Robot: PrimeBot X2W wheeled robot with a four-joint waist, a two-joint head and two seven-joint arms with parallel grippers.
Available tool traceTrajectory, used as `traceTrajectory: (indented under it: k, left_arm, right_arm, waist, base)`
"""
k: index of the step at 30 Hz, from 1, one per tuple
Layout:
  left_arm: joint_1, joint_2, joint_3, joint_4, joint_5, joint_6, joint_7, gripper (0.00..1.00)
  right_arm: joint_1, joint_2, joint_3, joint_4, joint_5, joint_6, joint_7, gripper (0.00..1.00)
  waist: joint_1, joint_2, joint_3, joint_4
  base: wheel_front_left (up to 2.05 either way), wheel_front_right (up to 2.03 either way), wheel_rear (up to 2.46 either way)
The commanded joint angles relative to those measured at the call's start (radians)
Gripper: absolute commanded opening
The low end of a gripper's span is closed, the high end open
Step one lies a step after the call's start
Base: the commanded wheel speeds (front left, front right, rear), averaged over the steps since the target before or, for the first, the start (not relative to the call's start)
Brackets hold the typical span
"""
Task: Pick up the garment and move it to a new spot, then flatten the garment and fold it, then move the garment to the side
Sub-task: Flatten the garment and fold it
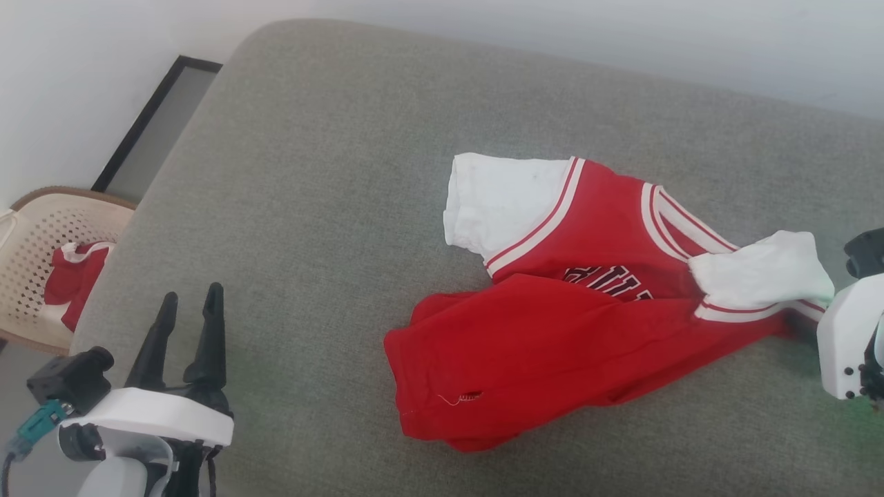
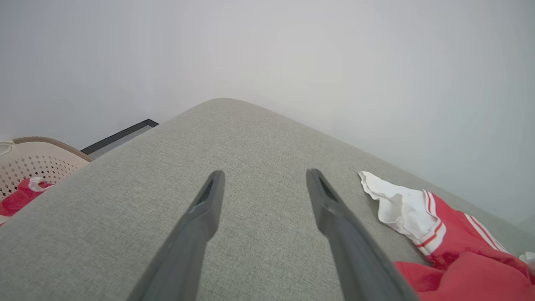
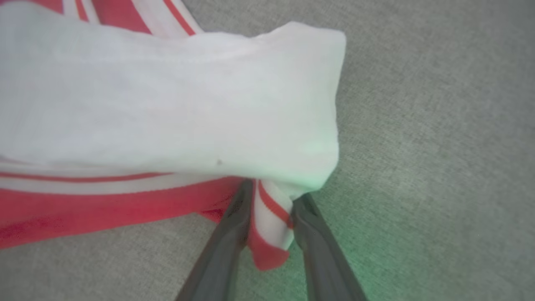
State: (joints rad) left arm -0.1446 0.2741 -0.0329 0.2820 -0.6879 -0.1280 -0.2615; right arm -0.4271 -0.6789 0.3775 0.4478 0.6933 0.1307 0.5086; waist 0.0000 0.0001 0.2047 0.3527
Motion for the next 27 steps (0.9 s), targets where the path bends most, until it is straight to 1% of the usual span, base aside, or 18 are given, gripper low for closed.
traceTrajectory:
  k: [1, 4, 9, 13, 19, 24, 27]
  left_arm:
    - [-0.005, 0.005, 0.0, 0.001, -0.001, -0.003, -0.005, 1.0]
    - [0.009, 0.016, 0.003, 0.002, -0.001, -0.002, -0.003, 1.0]
    - [0.023, 0.041, 0.01, -0.017, 0.0, 0.006, 0.016, 1.0]
    - [0.041, 0.061, 0.017, -0.047, -0.002, 0.017, 0.037, 1.0]
    - [0.063, 0.086, 0.026, -0.085, -0.007, 0.034, 0.065, 1.0]
    - [0.083, 0.094, 0.031, -0.111, -0.013, 0.046, 0.078, 1.0]
    - [0.081, 0.093, 0.026, -0.122, -0.013, 0.052, 0.082, 1.0]
  right_arm:
    - [-0.003, 0.014, 0.015, 0.019, 0.001, 0.0, -0.006, 1.0]
    - [-0.019, 0.011, 0.032, 0.032, 0.008, 0.0, -0.027, 1.0]
    - [-0.023, 0.01, 0.04, 0.02, 0.015, 0.0, -0.077, 1.0]
    - [-0.015, 0.022, 0.025, -0.002, 0.003, 0.0, -0.124, 1.0]
    - [0.015, 0.059, -0.014, -0.047, -0.029, 0.0, -0.198, 1.0]
    - [0.051, 0.105, -0.073, -0.091, -0.075, 0.0, -0.262, 1.0]
    - [0.078, 0.13, -0.107, -0.122, -0.101, 0.0, -0.28, 1.0]
  waist:
    - [0.0, -0.0001, -0.008, -0.002]
    - [0.0, -0.0001, -0.027, -0.011]
    - [0.0, -0.0001, -0.061, -0.039]
    - [0.0, -0.0001, -0.083, -0.072]
    - [0.0, -0.0001, -0.115, -0.129]
    - [0.0, -0.0001, -0.131, -0.171]
    - [0.0, -0.0001, -0.136, -0.187]
  base:
    - [0.0, 0.0, 0.0]
    - [0.0, 0.0, 0.0]
    - [0.0, 0.0, 0.0]
    - [0.0, 0.0, 0.0]
    - [0.0, 0.0, 0.0]
    - [0.0, 0.0, 0.0]
    - [0.0, 0.0, 0.0]
